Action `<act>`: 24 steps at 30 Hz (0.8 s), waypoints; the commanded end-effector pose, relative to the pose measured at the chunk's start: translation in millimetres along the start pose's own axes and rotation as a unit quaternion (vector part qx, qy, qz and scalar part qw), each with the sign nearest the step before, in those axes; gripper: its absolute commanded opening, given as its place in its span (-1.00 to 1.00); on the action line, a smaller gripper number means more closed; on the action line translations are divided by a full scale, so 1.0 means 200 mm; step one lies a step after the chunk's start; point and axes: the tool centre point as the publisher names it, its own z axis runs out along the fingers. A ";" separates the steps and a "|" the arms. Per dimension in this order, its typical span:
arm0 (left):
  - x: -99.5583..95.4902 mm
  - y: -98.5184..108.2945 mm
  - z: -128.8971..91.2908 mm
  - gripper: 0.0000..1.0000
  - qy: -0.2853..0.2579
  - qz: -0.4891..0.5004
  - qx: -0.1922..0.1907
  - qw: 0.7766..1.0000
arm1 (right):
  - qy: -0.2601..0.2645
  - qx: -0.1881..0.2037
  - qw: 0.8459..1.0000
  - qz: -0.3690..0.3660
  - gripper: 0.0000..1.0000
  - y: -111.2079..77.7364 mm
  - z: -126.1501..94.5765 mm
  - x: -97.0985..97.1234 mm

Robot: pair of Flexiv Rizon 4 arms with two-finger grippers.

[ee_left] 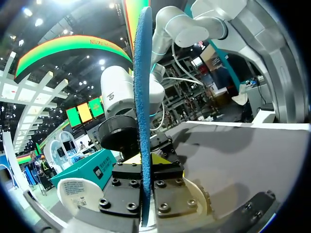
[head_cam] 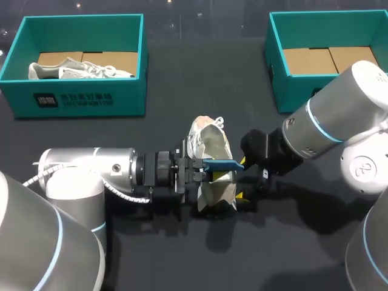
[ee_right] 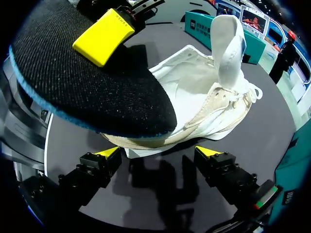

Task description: Take the shoe out of the shoebox, open the shoe tongue, remove and reinsert the insole, then place the shoe into the shoebox

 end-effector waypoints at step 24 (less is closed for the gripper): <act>-0.02 0.24 -0.07 -1.00 -0.013 -0.036 -0.012 0.999 | -0.001 0.000 1.000 0.000 1.00 0.00 0.00 0.01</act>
